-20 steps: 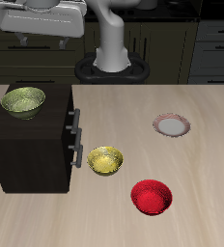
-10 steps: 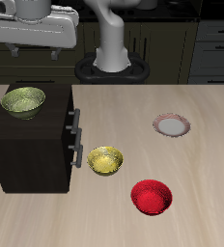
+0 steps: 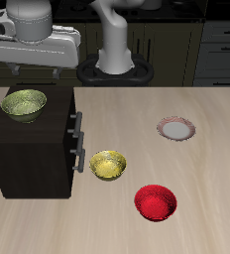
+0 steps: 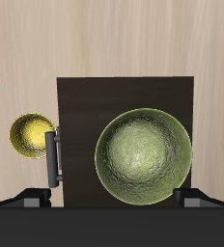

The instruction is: Place the green bowl on the plate

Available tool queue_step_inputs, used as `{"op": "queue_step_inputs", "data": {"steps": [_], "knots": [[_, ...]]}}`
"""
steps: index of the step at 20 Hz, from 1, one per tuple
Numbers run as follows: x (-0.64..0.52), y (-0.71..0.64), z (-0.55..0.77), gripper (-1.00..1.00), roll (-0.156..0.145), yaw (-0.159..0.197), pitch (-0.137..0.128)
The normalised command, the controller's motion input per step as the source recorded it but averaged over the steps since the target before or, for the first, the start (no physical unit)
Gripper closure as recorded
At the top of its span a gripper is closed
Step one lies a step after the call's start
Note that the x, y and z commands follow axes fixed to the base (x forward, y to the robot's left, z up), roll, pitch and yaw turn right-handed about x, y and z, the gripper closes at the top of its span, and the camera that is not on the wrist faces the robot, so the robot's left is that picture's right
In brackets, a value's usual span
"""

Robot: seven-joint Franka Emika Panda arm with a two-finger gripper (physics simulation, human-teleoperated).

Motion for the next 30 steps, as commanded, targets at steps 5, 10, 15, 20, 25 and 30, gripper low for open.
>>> {"op": "queue_step_inputs", "data": {"steps": [5, 10, 15, 20, 25, 30], "knots": [[0.06, -0.04, -0.07, -1.00, -0.003, -0.009, -0.002], [0.00, 0.01, -0.10, -1.00, -0.007, -0.004, 0.002], [0.02, 0.11, -0.28, -1.00, 0.030, 0.029, 0.025], [0.05, 0.18, -0.28, -1.00, 0.036, -0.004, 0.029], [-0.01, -0.07, -0.26, -1.00, -0.014, -0.024, 0.028], [-0.01, -0.15, -0.31, -1.00, -0.018, -0.004, 0.040]]}}
